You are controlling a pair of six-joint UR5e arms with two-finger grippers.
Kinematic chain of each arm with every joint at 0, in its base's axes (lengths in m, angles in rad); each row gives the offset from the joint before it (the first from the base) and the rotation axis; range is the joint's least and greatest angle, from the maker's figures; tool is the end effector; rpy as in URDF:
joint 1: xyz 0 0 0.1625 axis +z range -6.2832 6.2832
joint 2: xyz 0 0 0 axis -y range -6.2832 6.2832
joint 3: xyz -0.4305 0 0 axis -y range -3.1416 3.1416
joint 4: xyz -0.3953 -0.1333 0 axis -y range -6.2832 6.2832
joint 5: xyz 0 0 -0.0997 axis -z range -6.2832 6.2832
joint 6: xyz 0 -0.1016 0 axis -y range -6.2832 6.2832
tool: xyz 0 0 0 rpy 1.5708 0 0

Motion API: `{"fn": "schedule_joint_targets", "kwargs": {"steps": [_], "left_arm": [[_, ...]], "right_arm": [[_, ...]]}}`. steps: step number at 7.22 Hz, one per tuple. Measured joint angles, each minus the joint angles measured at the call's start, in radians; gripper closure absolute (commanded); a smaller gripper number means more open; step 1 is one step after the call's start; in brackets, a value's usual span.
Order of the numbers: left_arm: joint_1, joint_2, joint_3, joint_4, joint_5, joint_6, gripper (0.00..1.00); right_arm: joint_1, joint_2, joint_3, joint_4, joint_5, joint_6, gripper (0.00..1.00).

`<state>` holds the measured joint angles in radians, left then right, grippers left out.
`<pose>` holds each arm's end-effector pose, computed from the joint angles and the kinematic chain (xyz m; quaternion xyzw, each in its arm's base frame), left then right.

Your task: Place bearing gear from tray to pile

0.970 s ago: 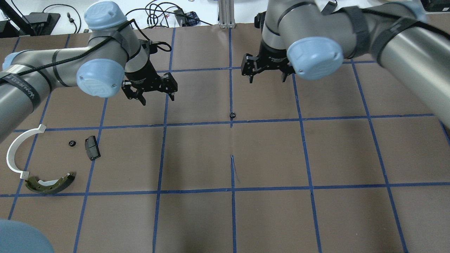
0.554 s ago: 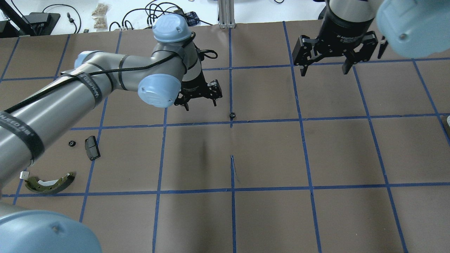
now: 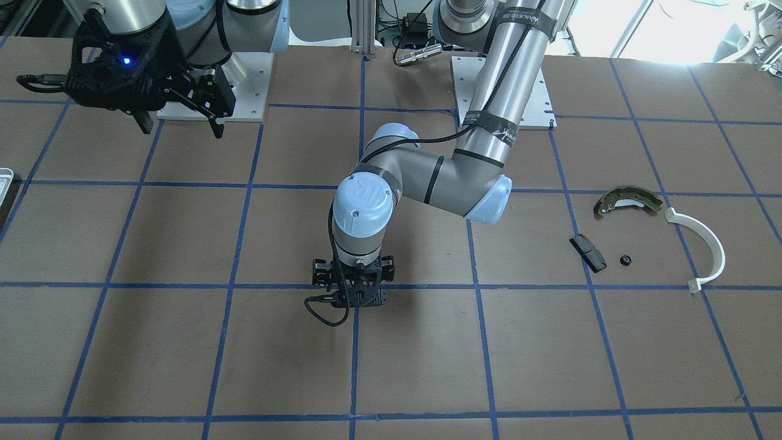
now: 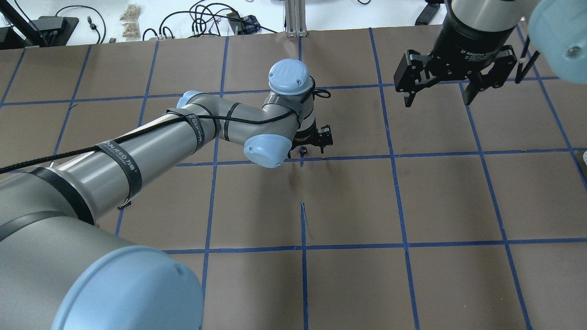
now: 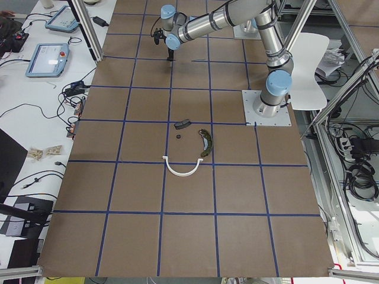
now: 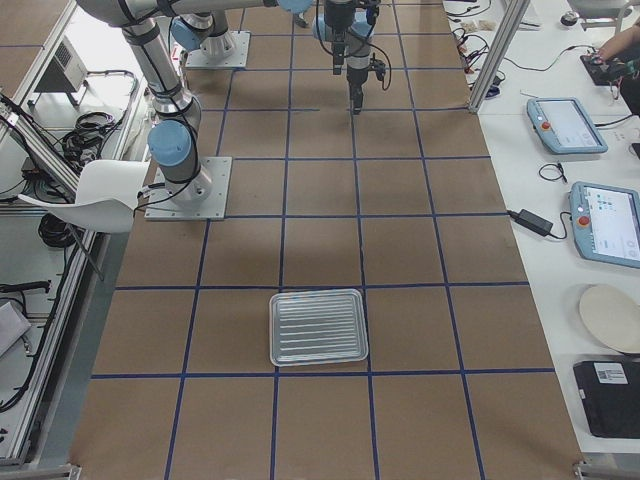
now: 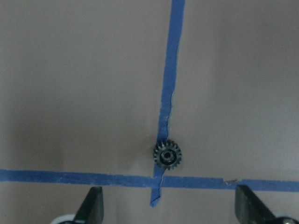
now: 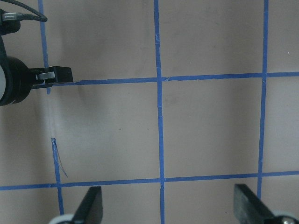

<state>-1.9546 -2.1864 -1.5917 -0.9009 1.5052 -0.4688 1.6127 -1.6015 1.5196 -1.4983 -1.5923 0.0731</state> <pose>-0.3805 -0.5684 0.1810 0.0419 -0.9984 0.0016 0.0368 0.1512 -0.4755 0.5245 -0.0156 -0.9998 0.0053 0.0105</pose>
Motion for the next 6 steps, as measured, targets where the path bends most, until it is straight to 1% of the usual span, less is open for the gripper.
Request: {"fn": "schedule_joint_targets", "kwargs": {"steps": [1, 2, 3, 4, 5, 6], "left_arm": [[-0.002, -0.014, 0.015, 0.002, 0.007, -0.001, 0.19], [-0.003, -0.025, 0.026, 0.002, 0.019, -0.005, 0.47], [-0.004, -0.031, 0.031, 0.000, 0.023, -0.009, 0.68], [-0.004, -0.033, 0.032, -0.002, 0.024, -0.011, 0.82], [-0.003, -0.033, 0.033, -0.002, 0.024, -0.012, 0.89], [-0.003, -0.033, 0.033, -0.002, 0.023, -0.012, 1.00]], "right_arm": [[0.000, 0.000, 0.000, -0.002, 0.006, 0.002, 0.00], [0.001, 0.000, 0.000, -0.004, 0.011, 0.003, 0.00], [0.001, -0.001, 0.001, -0.012, 0.013, 0.005, 0.00], [0.001, -0.001, 0.002, -0.026, 0.014, 0.007, 0.00], [0.001, -0.001, 0.002, -0.040, 0.014, 0.010, 0.00], [0.001, 0.000, 0.003, -0.047, 0.014, 0.012, 0.00]]}}
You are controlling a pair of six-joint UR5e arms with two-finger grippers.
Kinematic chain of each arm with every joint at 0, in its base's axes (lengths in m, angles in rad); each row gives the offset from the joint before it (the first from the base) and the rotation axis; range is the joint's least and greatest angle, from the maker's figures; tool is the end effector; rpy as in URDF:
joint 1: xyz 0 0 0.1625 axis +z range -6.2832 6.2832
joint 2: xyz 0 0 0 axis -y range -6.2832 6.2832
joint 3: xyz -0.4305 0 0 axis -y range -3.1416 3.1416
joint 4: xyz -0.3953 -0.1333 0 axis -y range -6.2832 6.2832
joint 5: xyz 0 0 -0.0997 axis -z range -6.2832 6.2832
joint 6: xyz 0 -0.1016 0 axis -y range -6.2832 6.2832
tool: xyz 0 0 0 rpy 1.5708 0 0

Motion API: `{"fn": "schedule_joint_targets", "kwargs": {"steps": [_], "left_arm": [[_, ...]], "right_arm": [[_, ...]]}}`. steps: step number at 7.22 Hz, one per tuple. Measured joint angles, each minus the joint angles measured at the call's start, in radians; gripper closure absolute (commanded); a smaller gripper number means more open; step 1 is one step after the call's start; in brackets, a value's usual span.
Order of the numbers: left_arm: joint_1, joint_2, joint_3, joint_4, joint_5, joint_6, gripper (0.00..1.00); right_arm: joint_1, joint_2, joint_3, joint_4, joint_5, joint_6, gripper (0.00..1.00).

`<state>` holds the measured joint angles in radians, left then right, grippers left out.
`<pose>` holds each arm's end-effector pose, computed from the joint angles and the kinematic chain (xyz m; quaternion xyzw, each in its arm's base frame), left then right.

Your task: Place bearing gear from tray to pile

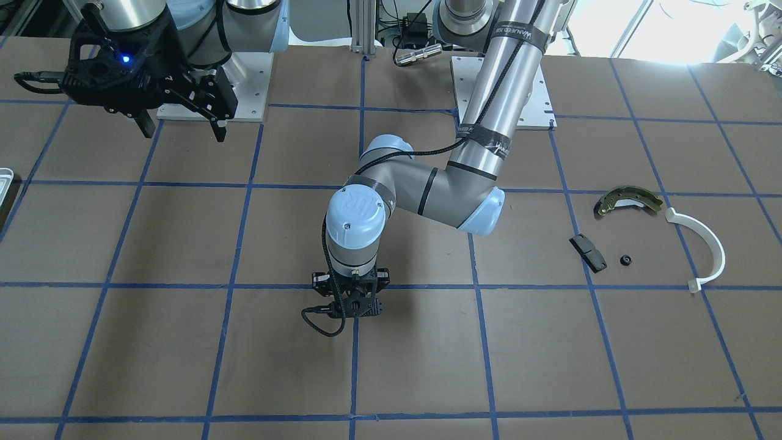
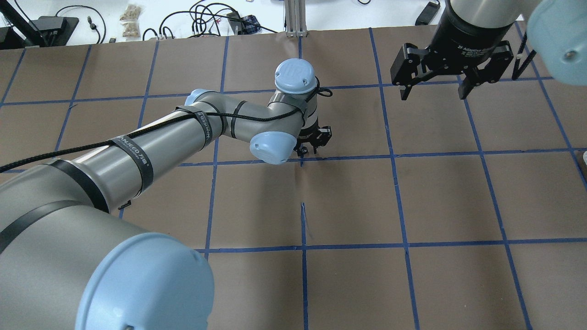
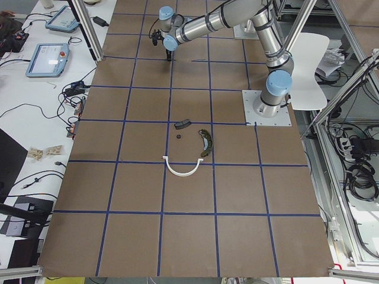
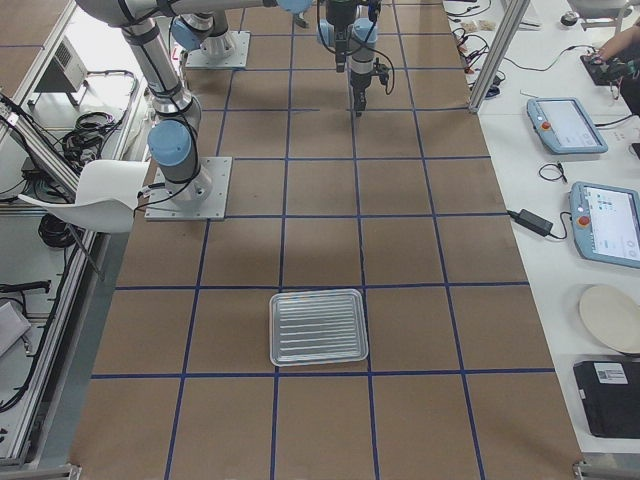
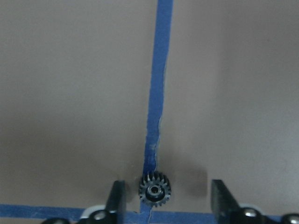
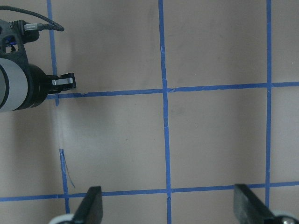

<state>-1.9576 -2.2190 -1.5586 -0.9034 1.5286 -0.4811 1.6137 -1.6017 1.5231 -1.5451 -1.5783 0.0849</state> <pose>-0.3842 -0.5786 0.1725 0.0468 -0.9986 0.0054 0.0257 0.1532 -0.4796 0.5277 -0.0211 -0.9994 0.0266 0.0021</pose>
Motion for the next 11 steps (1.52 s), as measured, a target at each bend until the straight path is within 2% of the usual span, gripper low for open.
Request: {"fn": "schedule_joint_targets", "kwargs": {"steps": [3, 5, 7, 8, 11], "left_arm": [[0.021, 0.023, 0.011, -0.030, -0.002, 0.010, 1.00], [0.132, 0.096, 0.004, -0.146, -0.011, 0.125, 1.00], [0.285, 0.185, -0.016, -0.282, 0.047, 0.386, 1.00], [0.379, 0.220, -0.052, -0.308, 0.081, 0.555, 1.00], [0.706, 0.277, -0.149, -0.276, 0.102, 1.016, 1.00]], "right_arm": [[0.000, 0.001, 0.006, -0.004, 0.001, 0.000, 0.00], [0.000, 0.000, 0.009, -0.003, 0.001, -0.001, 0.00], [0.000, 0.000, 0.009, -0.003, 0.000, -0.001, 0.00], [0.000, 0.001, 0.009, -0.003, 0.000, -0.001, 0.00], [0.000, 0.001, 0.009, -0.003, -0.002, -0.001, 0.00]]}}
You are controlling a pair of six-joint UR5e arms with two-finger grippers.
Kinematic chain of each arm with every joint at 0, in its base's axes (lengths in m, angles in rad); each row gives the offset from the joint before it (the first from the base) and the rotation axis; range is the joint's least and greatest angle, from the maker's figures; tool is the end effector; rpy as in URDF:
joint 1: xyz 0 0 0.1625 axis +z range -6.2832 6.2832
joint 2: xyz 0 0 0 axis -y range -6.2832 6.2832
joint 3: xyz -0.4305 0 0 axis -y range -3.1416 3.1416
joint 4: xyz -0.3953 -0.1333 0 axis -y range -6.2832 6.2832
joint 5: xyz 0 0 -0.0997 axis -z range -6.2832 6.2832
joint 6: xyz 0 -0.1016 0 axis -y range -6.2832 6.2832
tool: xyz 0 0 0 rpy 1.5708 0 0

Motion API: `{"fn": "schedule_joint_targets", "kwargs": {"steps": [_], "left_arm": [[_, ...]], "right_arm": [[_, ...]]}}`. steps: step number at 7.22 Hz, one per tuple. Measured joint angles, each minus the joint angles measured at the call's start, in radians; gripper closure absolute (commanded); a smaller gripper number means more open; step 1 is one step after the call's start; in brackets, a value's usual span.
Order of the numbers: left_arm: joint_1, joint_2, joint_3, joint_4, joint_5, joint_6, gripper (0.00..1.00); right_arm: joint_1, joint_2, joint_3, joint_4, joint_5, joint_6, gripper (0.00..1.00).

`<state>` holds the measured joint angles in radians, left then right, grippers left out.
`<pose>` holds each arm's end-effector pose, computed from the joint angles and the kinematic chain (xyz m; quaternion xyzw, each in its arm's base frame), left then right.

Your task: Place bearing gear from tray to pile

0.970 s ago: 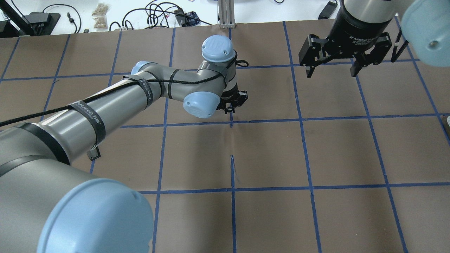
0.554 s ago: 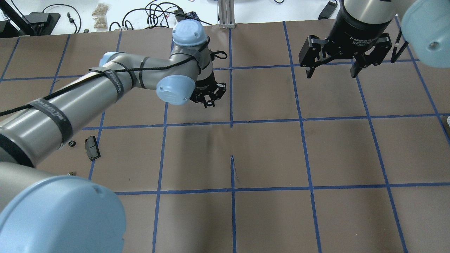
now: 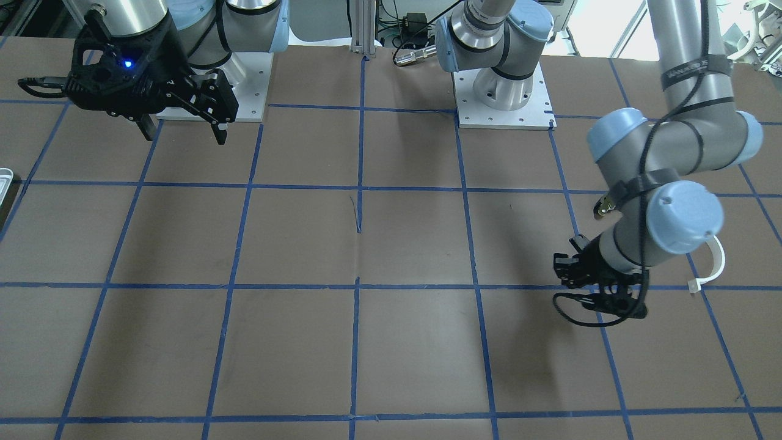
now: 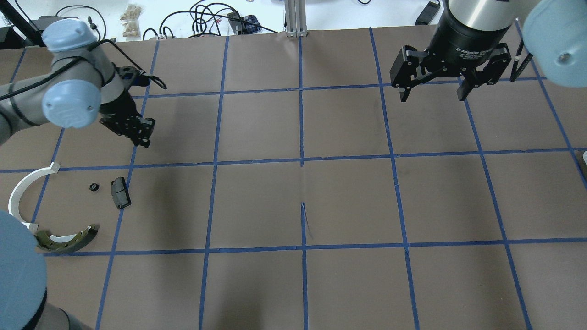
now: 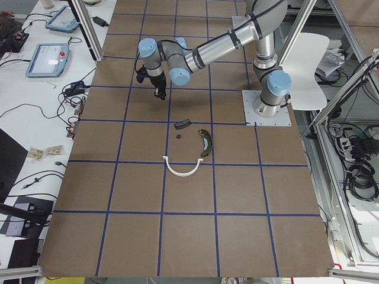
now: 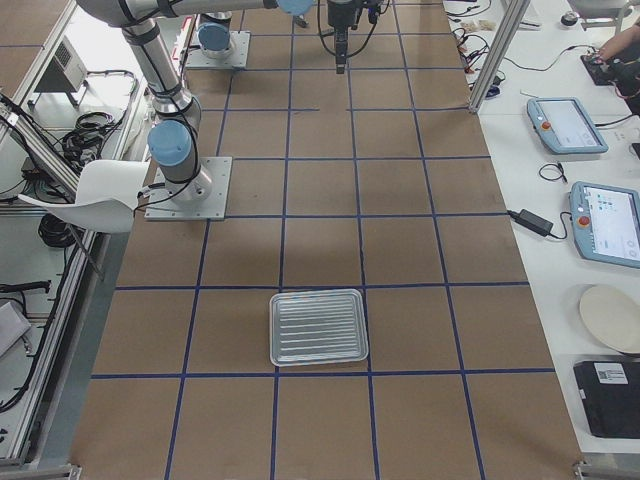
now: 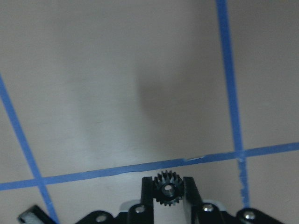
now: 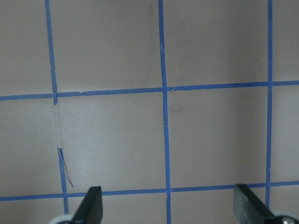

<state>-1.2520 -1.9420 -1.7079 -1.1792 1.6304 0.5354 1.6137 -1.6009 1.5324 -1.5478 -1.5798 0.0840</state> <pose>0.0637 -0.5989 0.2589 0.1096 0.9918 0.0654 0.0029 0.1531 -0.4795 0.5229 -0.0206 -0.9995 0.0230 0.0030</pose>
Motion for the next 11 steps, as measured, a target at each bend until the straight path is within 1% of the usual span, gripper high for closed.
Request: {"fn": "schedule_joint_targets", "kwargs": {"steps": [1, 2, 4, 6, 9, 10, 11], "left_arm": [[0.094, -0.006, -0.005, 0.027, -0.002, 0.131, 1.00], [0.164, -0.023, -0.014, 0.076, -0.005, 0.242, 1.00], [0.250, -0.055, -0.030, 0.138, -0.009, 0.378, 1.00], [0.281, -0.076, -0.046, 0.153, -0.022, 0.417, 1.00], [0.293, -0.062, -0.092, 0.155, -0.039, 0.419, 0.99], [0.295, -0.060, -0.099, 0.156, -0.038, 0.419, 0.76], [0.296, -0.061, -0.102, 0.156, -0.039, 0.419, 0.58]], "right_arm": [[0.000, 0.000, 0.000, 0.000, 0.000, 0.000, 0.00], [0.000, 0.000, 0.000, 0.000, -0.001, 0.000, 0.00], [0.000, -0.001, 0.000, 0.000, -0.001, 0.000, 0.00], [0.000, -0.001, 0.000, 0.000, 0.000, 0.000, 0.00], [0.000, 0.000, 0.000, 0.001, -0.001, -0.001, 0.00], [0.000, 0.000, 0.000, 0.001, -0.001, -0.001, 0.00], [0.000, 0.000, 0.000, 0.001, -0.001, -0.001, 0.00]]}}
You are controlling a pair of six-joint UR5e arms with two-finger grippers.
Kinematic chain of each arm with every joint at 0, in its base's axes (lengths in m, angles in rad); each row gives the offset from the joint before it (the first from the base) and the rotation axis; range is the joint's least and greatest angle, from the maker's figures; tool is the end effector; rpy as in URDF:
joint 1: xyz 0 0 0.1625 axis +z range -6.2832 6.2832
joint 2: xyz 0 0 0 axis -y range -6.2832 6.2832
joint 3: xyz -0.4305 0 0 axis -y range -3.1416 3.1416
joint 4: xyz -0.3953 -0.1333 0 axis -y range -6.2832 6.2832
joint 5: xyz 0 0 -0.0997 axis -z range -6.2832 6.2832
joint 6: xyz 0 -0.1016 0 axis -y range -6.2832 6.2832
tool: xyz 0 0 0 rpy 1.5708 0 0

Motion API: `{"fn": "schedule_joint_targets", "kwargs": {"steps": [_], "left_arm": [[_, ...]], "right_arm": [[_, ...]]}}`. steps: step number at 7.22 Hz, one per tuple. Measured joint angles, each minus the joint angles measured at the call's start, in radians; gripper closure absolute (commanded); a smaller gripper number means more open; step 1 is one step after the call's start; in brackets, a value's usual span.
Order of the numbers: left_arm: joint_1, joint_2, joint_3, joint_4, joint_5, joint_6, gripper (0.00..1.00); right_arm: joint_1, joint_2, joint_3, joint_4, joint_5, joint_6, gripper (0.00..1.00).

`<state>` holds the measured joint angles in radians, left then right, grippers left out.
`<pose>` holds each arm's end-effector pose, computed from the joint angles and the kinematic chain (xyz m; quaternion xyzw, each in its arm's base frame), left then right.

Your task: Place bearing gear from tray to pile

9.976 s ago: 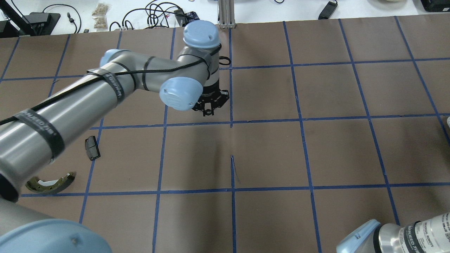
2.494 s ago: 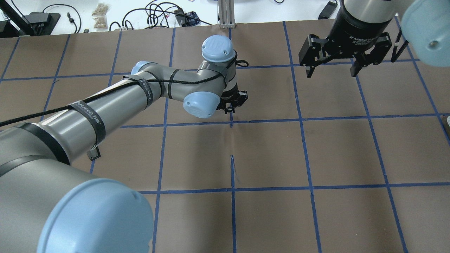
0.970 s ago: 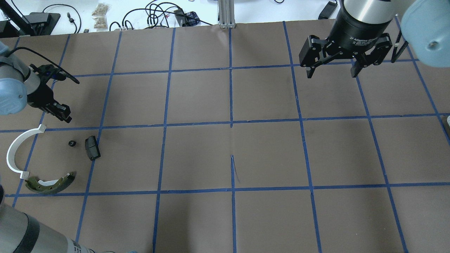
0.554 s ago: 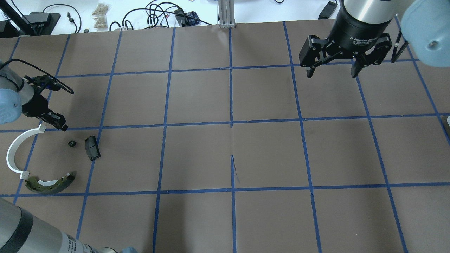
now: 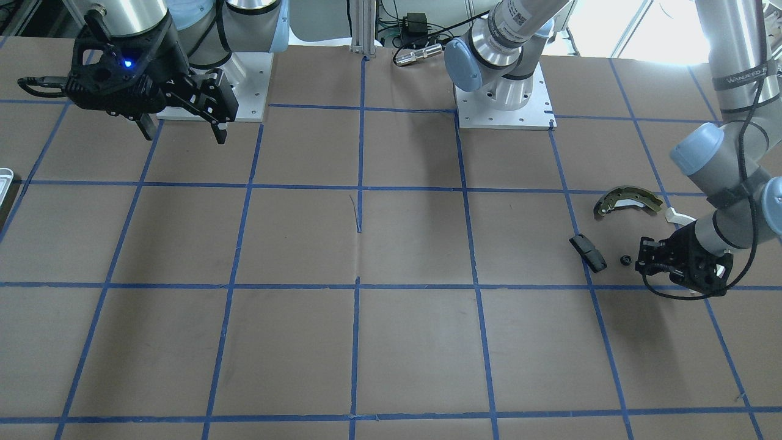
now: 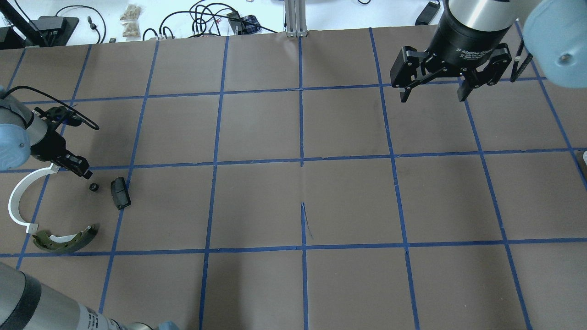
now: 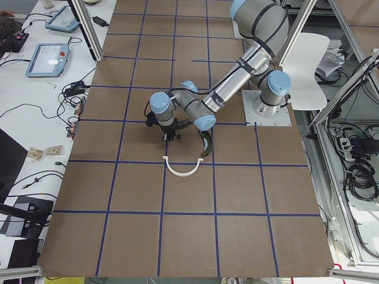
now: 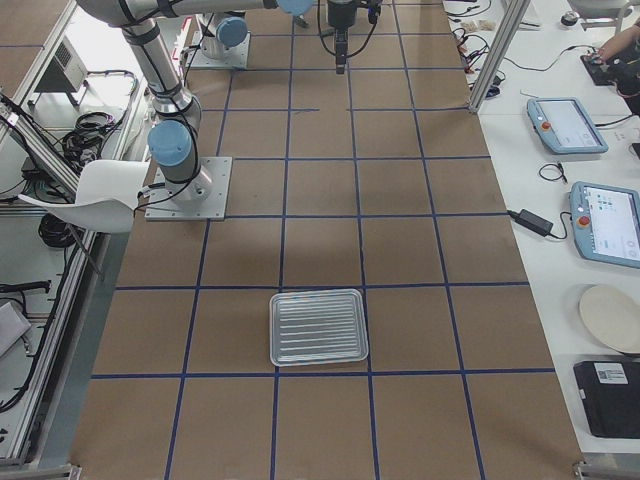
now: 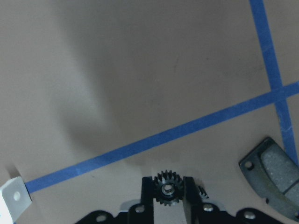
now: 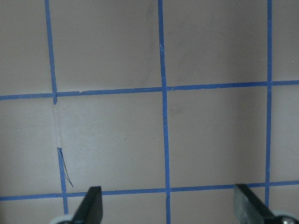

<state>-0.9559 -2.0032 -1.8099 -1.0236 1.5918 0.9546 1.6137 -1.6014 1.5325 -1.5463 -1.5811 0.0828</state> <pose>0.2253 -0.5463 0.1943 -0.1693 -0.9835 -0.0514 0.0365 0.1529 -0.4792 0.5229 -0.0201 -0.9995 0.0225 0.0037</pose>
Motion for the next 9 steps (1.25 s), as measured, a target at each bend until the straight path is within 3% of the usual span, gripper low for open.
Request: {"fn": "schedule_joint_targets", "kwargs": {"steps": [1, 2, 5, 7, 9], "left_arm": [[0.001, 0.001, -0.008, 0.000, 0.000, 0.004, 0.26], [0.002, 0.004, -0.016, 0.000, 0.001, 0.004, 0.16], [-0.020, 0.047, -0.003, -0.018, 0.012, -0.023, 0.12], [-0.106, 0.131, 0.007, -0.094, 0.013, -0.131, 0.12], [-0.235, 0.226, 0.042, -0.225, -0.012, -0.342, 0.00]], "right_arm": [[0.000, 0.000, 0.000, 0.000, 0.000, 0.000, 0.00], [0.000, 0.000, 0.000, 0.000, 0.000, 0.000, 0.00], [0.000, 0.002, -0.005, -0.009, 0.002, -0.001, 0.00], [-0.003, 0.045, -0.050, -0.046, 0.004, 0.000, 0.00], [-0.002, 0.101, -0.114, -0.025, 0.002, -0.002, 0.00]]}}
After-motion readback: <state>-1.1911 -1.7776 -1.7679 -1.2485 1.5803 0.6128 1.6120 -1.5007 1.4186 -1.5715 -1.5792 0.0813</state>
